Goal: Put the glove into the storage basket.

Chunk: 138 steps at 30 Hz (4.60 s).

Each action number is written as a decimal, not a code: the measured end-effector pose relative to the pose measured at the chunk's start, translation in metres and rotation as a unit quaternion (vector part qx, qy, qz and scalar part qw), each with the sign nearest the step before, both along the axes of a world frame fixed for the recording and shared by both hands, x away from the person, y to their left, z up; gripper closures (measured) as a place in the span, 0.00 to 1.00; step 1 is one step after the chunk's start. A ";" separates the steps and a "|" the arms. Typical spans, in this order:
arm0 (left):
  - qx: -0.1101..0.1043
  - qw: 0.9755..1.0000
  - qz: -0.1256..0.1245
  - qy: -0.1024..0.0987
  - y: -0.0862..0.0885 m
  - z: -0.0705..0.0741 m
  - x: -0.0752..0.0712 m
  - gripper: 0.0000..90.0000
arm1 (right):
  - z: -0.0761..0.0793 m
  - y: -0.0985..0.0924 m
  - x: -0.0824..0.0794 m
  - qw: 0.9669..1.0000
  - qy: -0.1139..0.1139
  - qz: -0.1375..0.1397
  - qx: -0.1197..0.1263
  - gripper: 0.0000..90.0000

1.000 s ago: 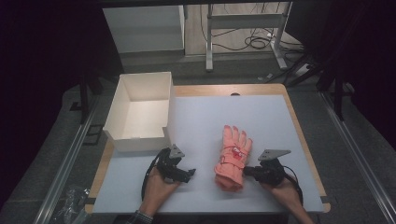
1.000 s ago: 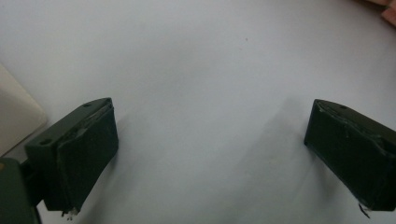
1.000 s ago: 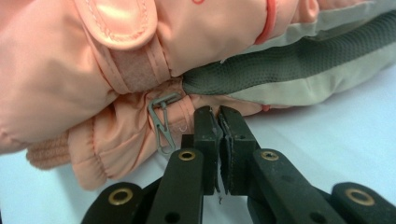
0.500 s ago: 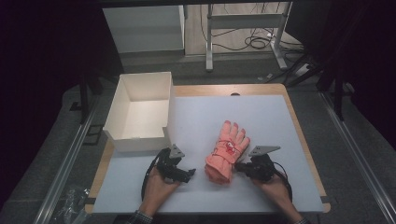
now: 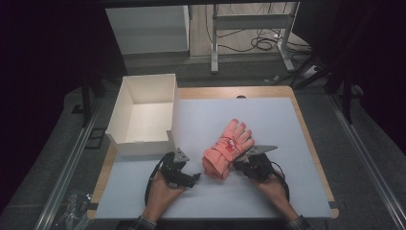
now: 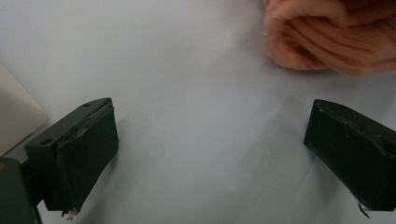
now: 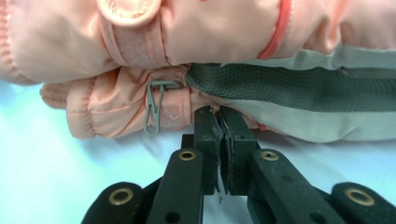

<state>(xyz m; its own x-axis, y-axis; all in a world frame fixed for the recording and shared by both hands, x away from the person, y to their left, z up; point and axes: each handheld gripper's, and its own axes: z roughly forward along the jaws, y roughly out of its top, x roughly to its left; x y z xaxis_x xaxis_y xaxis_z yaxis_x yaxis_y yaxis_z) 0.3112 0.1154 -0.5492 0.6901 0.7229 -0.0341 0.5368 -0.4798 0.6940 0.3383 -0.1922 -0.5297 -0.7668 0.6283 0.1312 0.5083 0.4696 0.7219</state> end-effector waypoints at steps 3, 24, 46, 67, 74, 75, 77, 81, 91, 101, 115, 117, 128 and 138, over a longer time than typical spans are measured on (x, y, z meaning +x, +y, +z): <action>0.000 1.000 0.000 0.000 0.000 0.000 0.000 0.03 | -0.001 0.005 0.002 1.000 -0.004 -0.001 -0.005 0.95; 0.000 1.000 0.001 0.002 0.000 0.000 0.000 0.03 | 0.012 -0.041 -0.003 0.998 -0.048 -0.043 -0.024 0.56; -0.013 0.998 -0.015 0.056 -0.001 0.026 0.007 0.02 | 0.000 -0.075 0.006 0.992 -0.063 -0.089 -0.065 0.25; 0.008 0.994 -0.083 0.064 -0.056 0.097 0.046 0.00 | -0.001 -0.075 0.005 0.992 -0.065 -0.090 -0.062 0.25; 0.041 0.992 -0.098 0.074 -0.088 0.094 0.068 0.00 | -0.001 -0.075 0.005 0.992 -0.065 -0.089 -0.062 0.25; 0.044 0.991 -0.098 0.075 -0.092 0.092 0.070 0.00 | -0.001 -0.075 0.005 0.992 -0.065 -0.089 -0.062 0.25; 0.052 0.991 -0.100 0.077 -0.099 0.086 0.072 0.00 | -0.001 -0.075 0.005 0.992 -0.065 -0.089 -0.062 0.25; 0.077 0.989 -0.100 0.077 -0.110 0.074 0.071 0.00 | -0.001 -0.075 0.005 0.992 -0.065 -0.089 -0.062 0.25; 0.092 0.988 -0.094 0.080 -0.113 0.047 0.061 0.00 | -0.001 -0.076 0.005 0.992 -0.065 -0.089 -0.062 0.25; 0.099 0.989 -0.080 0.078 -0.120 0.034 0.057 0.00 | -0.001 -0.075 0.005 0.992 -0.065 -0.090 -0.062 0.25; 0.102 0.985 -0.097 0.102 -0.116 0.039 0.057 0.36 | -0.001 -0.075 0.005 0.992 -0.065 -0.090 -0.062 0.25; 0.100 0.985 -0.099 0.104 -0.115 0.042 0.058 0.39 | -0.001 -0.075 0.005 0.992 -0.065 -0.090 -0.062 0.25; 0.088 0.989 -0.078 0.094 -0.104 0.063 0.065 0.41 | -0.001 -0.075 0.005 0.992 -0.066 -0.089 -0.062 0.25; 0.097 0.991 -0.054 0.073 -0.095 0.086 0.074 0.40 | -0.001 -0.075 0.005 0.992 -0.066 -0.089 -0.062 0.25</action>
